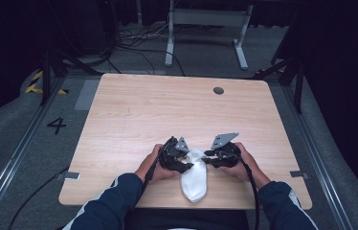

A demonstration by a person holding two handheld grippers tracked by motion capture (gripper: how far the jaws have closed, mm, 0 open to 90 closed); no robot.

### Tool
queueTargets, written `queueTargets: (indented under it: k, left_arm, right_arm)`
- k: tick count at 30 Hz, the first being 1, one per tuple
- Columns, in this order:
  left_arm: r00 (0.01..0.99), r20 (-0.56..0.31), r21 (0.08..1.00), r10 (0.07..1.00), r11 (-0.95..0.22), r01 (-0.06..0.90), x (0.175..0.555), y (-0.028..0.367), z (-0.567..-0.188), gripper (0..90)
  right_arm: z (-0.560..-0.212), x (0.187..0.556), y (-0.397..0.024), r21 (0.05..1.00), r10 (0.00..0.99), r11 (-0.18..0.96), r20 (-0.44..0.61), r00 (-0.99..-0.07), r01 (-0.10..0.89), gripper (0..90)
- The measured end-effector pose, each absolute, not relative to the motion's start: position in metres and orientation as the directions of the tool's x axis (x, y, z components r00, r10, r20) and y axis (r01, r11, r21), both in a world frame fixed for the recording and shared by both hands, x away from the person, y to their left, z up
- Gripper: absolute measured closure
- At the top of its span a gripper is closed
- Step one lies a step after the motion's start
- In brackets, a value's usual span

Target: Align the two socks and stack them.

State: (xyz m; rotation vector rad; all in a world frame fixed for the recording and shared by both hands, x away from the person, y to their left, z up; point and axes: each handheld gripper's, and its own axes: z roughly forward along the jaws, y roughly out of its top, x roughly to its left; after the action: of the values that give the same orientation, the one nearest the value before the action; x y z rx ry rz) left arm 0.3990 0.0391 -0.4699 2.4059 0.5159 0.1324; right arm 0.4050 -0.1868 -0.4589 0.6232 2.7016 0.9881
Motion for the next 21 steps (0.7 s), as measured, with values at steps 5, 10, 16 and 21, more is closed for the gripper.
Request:
queueTargets:
  k: [5, 10, 16, 21]
  left_arm:
    - [0.918, -0.048, 0.630, 0.392, -0.701, 0.333, 0.400, 0.040, -0.470, 48.6]
    - [0.912, -0.049, 0.638, 0.408, -0.689, 0.343, 0.403, 0.042, -0.468, 33.5]
    - [0.884, -0.063, 0.661, 0.463, -0.644, 0.385, 0.413, 0.048, -0.463, 29.9]
    - [0.886, -0.065, 0.656, 0.458, -0.650, 0.384, 0.418, 0.046, -0.466, 32.4]
  right_arm:
    - [-0.459, 0.410, -0.189, 0.661, 0.498, 0.661, -0.032, -0.867, 0.355, 52.6]
    - [-0.466, 0.419, -0.179, 0.649, 0.517, 0.656, -0.012, -0.856, 0.387, 47.2]
    - [-0.468, 0.422, -0.176, 0.644, 0.519, 0.647, 0.021, -0.854, 0.409, 50.4]
    - [-0.466, 0.420, -0.175, 0.637, 0.496, 0.666, 0.010, -0.868, 0.388, 51.3]
